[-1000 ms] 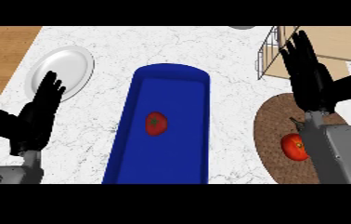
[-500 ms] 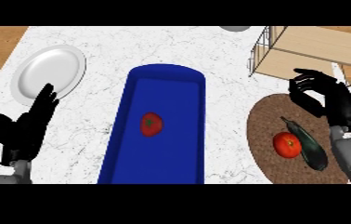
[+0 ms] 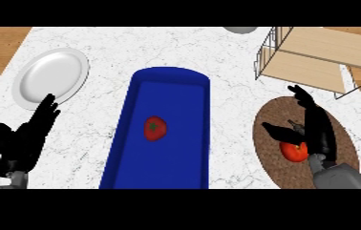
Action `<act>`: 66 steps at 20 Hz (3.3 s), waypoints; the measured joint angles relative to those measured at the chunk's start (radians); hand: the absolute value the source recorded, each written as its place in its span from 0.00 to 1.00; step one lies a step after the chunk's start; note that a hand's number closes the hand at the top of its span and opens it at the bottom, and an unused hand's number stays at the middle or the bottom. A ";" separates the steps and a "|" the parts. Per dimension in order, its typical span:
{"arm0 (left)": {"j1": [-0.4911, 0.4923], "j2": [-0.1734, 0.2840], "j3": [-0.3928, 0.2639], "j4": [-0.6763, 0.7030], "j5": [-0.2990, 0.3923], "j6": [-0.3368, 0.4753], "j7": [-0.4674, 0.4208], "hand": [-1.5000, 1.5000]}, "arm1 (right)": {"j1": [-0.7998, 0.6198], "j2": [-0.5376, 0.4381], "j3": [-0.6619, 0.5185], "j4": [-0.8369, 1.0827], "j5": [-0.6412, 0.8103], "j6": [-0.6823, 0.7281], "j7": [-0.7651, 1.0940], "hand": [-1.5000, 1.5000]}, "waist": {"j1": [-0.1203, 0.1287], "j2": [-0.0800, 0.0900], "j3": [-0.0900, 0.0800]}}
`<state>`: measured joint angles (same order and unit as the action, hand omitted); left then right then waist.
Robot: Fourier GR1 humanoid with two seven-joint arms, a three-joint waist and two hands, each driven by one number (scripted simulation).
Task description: Pick the eggplant from the placemat and place it in the tiered shelf
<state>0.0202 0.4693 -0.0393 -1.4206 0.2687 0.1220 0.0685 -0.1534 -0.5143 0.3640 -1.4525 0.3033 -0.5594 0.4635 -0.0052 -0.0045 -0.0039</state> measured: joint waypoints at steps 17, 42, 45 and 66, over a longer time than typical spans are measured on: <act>-0.015 -0.001 0.015 0.026 0.001 -0.042 -0.011 0.50 | -0.175 -0.258 0.193 -0.160 0.007 0.745 0.600 0.00 | 0.019 0.004 0.000; 0.012 -0.058 0.088 0.021 -0.059 -0.092 -0.019 0.50 | -0.147 -0.234 0.112 0.098 0.156 0.976 0.427 0.00 | 0.008 0.004 0.004; 0.002 -0.065 0.101 0.016 -0.069 -0.108 -0.001 0.50 | -0.148 -0.193 0.082 0.146 0.214 0.979 0.389 0.00 | 0.008 0.004 0.004; -0.024 -0.112 0.171 0.016 -0.129 -0.158 0.031 0.50 | -0.105 -0.096 -0.043 0.263 0.466 0.954 0.177 1.00 | 0.011 -0.005 -0.010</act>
<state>-0.0036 0.3575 0.1317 -1.4046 0.1396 -0.0364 0.0999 -0.2589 -0.6103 0.3213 -1.1890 0.7690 0.3943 0.6406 0.0055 -0.0096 -0.0138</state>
